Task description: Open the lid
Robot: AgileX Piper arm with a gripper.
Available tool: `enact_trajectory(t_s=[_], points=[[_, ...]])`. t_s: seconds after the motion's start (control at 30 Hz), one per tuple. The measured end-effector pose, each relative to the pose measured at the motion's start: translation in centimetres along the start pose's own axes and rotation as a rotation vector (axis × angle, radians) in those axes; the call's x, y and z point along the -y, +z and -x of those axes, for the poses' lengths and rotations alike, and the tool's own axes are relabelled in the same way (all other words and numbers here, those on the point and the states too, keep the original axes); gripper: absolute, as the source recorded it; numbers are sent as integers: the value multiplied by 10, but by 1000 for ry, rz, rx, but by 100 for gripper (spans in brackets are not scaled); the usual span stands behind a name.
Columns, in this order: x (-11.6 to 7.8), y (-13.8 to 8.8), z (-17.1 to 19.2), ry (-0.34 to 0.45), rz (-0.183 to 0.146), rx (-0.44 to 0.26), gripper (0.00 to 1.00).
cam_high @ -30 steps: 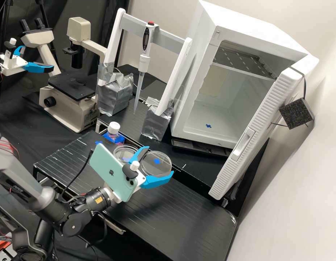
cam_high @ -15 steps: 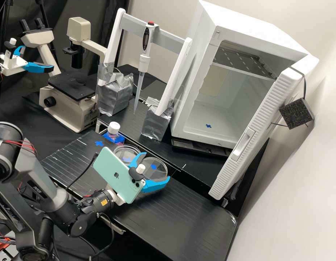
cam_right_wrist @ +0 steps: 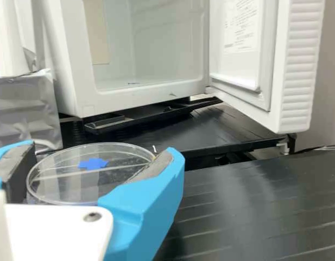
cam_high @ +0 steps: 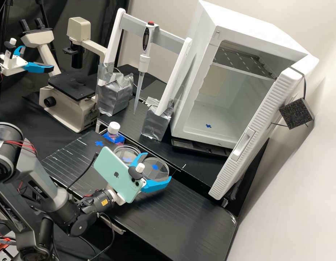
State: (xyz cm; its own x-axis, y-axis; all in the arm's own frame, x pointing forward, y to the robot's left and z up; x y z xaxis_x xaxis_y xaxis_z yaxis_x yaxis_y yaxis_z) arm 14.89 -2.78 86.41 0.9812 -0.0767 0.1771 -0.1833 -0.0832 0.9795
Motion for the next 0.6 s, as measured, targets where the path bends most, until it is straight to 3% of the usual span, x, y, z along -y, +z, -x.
enact_trajectory(t_s=[0.23,0.57,0.6], points=[[2,1,-2,1,16,8,0],[0,2,-3,21,7,17,0],[1,2,-3,19,7,15,100]])
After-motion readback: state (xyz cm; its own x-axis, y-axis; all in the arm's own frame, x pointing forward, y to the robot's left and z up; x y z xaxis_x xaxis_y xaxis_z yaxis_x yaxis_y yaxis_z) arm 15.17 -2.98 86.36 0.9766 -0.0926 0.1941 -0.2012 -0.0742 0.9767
